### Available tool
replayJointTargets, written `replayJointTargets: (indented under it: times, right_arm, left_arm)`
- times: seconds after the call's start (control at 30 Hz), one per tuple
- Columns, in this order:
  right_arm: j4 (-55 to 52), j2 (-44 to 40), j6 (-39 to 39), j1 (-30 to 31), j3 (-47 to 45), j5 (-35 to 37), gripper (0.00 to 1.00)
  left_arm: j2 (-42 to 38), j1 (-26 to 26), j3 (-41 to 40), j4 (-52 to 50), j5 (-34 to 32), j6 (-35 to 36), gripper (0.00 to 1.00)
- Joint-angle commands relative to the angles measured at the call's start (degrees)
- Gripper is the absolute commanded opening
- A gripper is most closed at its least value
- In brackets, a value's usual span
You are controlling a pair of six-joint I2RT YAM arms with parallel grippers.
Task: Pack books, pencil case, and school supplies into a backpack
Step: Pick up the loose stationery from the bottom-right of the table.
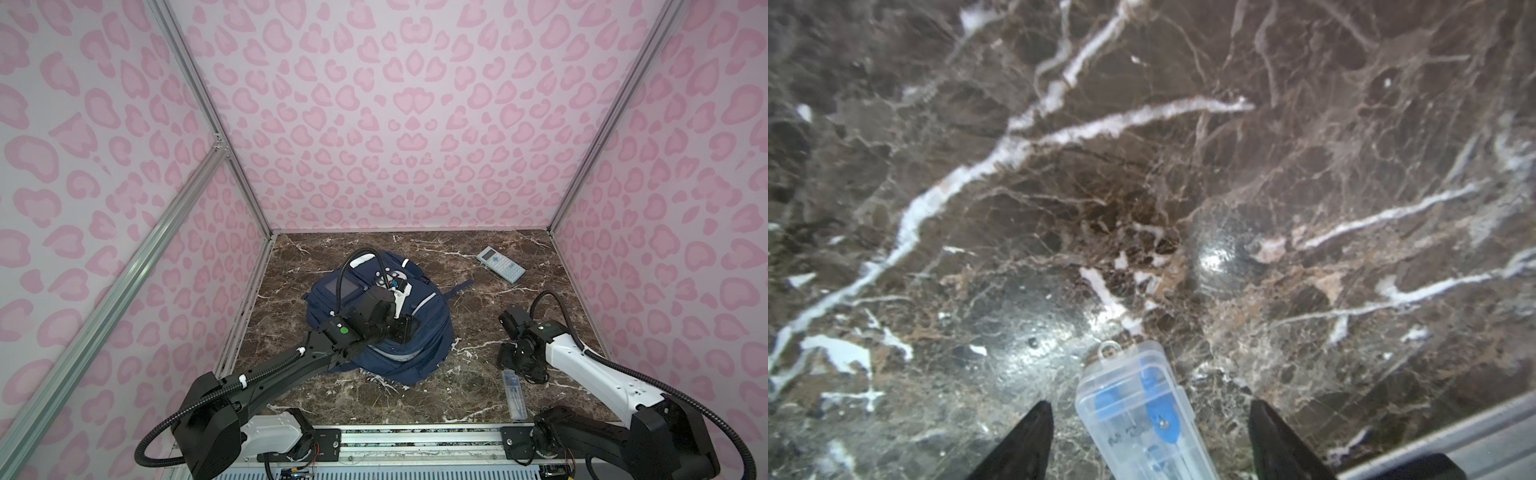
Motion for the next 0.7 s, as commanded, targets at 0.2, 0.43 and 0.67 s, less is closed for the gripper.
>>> replayJointTargets:
  times: [0.2, 0.43, 0.67]
  right_arm:
    - [3.9, -2.5, 1.6, 1.2, -6.7, -5.3, 0.68]
    - [5.4, -3.1, 3.5, 1.9, -7.9, -5.6, 0.52]
    - [11.9, -2.4, 4.9, 1.9, -7.4, -8.7, 0.36]
  left_arm:
    - [-0.3, 0.0, -0.4, 2.1, 0.2, -0.5, 0.47]
    - [0.4, 0.1, -0.4, 2.2, 0.2, -0.4, 0.47]
    - [-0.1, 0.6, 0.2, -0.5, -3.3, 0.5, 0.47]
